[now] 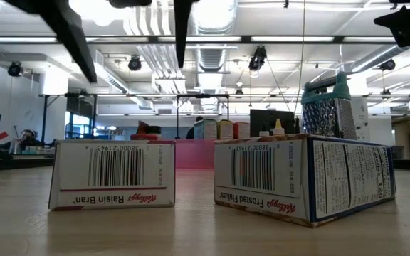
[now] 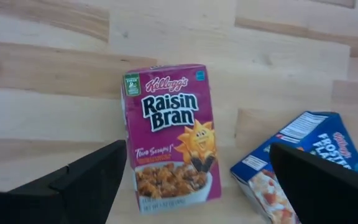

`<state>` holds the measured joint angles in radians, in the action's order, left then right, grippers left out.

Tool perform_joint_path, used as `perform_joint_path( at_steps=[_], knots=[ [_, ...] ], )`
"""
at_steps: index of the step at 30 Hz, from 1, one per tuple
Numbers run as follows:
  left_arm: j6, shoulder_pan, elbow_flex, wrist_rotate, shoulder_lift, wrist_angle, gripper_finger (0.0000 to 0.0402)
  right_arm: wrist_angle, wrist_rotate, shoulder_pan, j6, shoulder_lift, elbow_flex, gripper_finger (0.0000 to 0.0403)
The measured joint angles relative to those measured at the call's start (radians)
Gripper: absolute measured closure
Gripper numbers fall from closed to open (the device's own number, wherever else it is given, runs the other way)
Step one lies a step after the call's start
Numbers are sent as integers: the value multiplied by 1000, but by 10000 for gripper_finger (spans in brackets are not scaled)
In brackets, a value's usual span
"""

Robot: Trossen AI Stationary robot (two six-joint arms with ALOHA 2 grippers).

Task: Pick & Place Kitchen Items
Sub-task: Put the purple cereal box into the pink bin

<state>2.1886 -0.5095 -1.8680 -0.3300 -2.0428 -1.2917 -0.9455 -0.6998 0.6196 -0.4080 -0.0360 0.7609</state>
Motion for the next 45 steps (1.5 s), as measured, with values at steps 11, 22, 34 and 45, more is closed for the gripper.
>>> perform_joint_path(
  at_steps=[11,22,34,45],
  knots=[
    [70,62,-72,172,-75,-99,2,0,0,0,0,0,0,182],
    [93,84,8,159,-78,-66,2,0,0,0,0,0,0,146],
    [-41,153,33,180,-78,-9,2,0,0,0,0,0,0,104],
    [-37,158,62,208,-72,-44,2,0,0,0,0,0,0,67]
  ],
)
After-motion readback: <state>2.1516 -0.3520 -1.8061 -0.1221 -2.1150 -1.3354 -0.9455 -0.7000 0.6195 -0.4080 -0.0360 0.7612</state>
